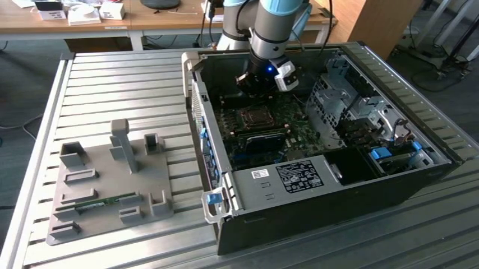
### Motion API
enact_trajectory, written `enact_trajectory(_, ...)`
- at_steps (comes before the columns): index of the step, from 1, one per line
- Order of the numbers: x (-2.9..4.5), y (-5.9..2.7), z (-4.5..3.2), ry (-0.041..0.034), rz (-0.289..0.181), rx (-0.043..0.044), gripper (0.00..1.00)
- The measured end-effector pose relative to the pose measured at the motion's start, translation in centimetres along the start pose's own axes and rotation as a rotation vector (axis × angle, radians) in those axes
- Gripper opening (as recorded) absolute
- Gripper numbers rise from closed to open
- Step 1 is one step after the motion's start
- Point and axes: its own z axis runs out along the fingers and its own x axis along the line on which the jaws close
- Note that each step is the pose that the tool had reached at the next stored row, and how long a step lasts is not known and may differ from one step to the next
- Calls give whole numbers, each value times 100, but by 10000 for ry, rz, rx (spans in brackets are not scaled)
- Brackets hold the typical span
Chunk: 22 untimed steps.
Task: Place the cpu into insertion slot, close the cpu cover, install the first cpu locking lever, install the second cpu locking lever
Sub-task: 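Install the first cpu locking lever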
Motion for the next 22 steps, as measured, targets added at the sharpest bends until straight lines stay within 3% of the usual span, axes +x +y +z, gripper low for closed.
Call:
enact_trajectory(8,-1,1,1,-21,127,-1,11)
enact_trajectory(13,-4,1,2,-16,138,-109,11)
enact_trajectory(22,-10,0,10,-65,413,-102,11)
